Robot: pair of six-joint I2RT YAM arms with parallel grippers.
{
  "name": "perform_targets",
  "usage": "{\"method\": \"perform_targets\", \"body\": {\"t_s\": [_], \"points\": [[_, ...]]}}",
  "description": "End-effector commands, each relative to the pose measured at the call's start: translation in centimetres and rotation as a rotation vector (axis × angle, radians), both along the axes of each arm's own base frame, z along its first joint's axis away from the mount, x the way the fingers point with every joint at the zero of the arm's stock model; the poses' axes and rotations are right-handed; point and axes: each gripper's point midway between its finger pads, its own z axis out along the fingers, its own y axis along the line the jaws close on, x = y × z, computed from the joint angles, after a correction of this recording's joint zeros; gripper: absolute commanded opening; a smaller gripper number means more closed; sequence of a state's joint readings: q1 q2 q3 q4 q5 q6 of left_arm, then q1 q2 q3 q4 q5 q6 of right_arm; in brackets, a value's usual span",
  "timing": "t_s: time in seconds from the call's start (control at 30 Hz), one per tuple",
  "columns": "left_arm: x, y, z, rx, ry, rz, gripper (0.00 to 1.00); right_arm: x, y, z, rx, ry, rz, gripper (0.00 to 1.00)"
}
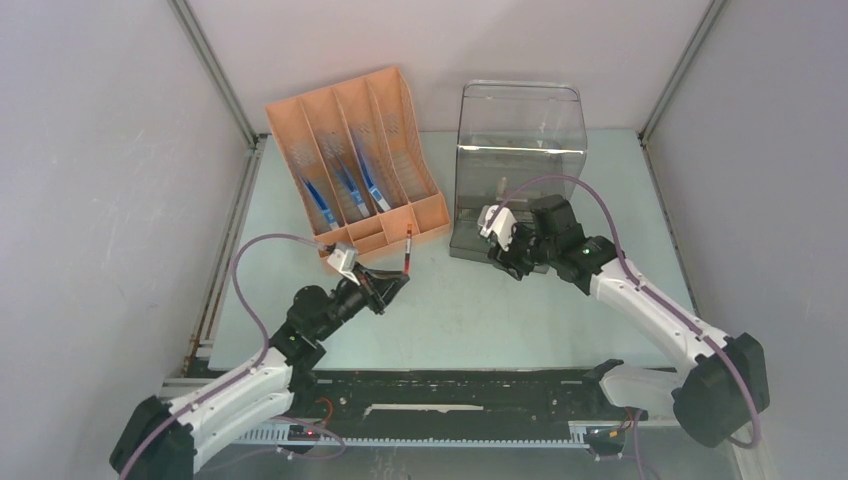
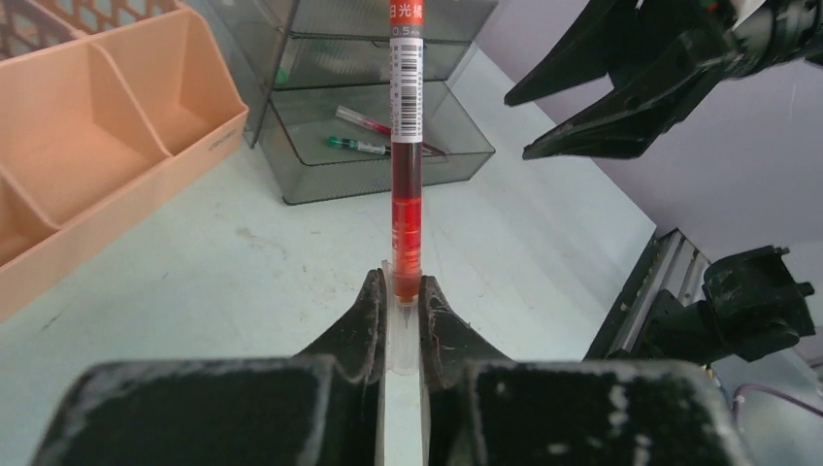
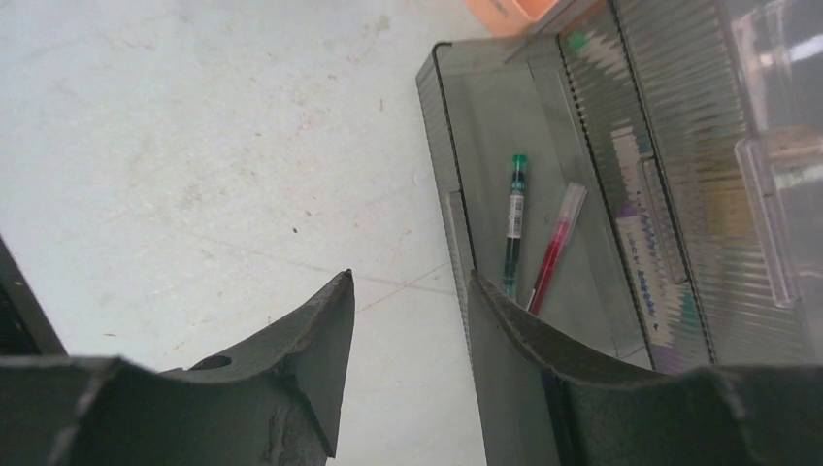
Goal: Organize the desk
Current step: Place the stationery in the drawer.
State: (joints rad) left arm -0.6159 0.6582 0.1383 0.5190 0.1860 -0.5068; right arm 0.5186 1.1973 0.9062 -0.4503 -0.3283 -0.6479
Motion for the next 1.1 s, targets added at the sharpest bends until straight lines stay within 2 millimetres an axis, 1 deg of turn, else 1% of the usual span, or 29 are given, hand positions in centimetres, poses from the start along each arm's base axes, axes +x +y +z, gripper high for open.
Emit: {"method": "perform_targets", "body": {"t_s": [0.0, 0.13, 0.17, 0.2, 0.3, 0.5, 0.57, 0.67, 0.73, 0.8, 0.83, 0.93, 0.97, 1.07], "points": [[1.1, -1.3, 4.3, -0.056, -0.192, 0.036, 0.00, -1.1, 1.2, 3.8, 0.100, -0.039, 0.053, 0.55], [1.3, -3.0, 4.7, -0.064, -0.211, 0.028, 0.00, -1.6, 1.2, 5.8, 0.141, -0.062, 0.057, 0.55], [1.5, -3.2, 4.5, -0.059, -0.204, 0.046, 0.00, -1.7, 1.2, 6.4, 0.153, -0.073, 0.053, 0.55], [1.7, -3.4, 4.8, -0.068, -0.219, 0.060, 0.00, -1.8, 1.1, 7.0, 0.168, -0.080, 0.049, 0.55], [1.9, -4.1, 4.9, -0.078, -0.234, 0.082, 0.00, -2.5, 1.2, 8.8, 0.225, -0.069, 0.052, 0.57], [1.6, -6.6, 6.0, -0.121, -0.266, 0.062, 0.00, -4.0, 1.5, 12.1, 0.367, 0.043, 0.077, 0.58], [1.5, -7.3, 6.5, -0.133, -0.277, 0.059, 0.00, -4.5, 1.8, 13.5, 0.415, 0.089, 0.090, 0.59], [1.3, -8.0, 6.8, -0.141, -0.291, 0.063, 0.00, -5.0, 2.1, 15.5, 0.505, 0.158, 0.089, 0.59], [1.3, -8.2, 7.1, -0.153, -0.295, 0.068, 0.00, -5.8, 2.3, 16.3, 0.567, 0.220, 0.114, 0.61], [1.1, -8.6, 7.3, -0.164, -0.297, 0.066, 0.00, -6.3, 2.6, 16.5, 0.615, 0.277, 0.145, 0.63], [1.1, -8.8, 7.3, -0.164, -0.295, 0.065, 0.00, -6.4, 2.6, 16.4, 0.632, 0.291, 0.164, 0.67], [0.8, -9.8, 7.5, -0.162, -0.295, 0.065, 0.00, -6.3, 2.6, 15.2, 0.651, 0.291, 0.185, 0.77], [0.7, -10.2, 7.3, -0.154, -0.291, 0.066, 0.00, -6.4, 2.6, 14.8, 0.656, 0.296, 0.199, 0.77], [0.5, -11.3, 7.6, -0.166, -0.296, 0.071, 0.00, -7.3, 2.9, 14.3, 0.675, 0.328, 0.258, 0.79]]}}
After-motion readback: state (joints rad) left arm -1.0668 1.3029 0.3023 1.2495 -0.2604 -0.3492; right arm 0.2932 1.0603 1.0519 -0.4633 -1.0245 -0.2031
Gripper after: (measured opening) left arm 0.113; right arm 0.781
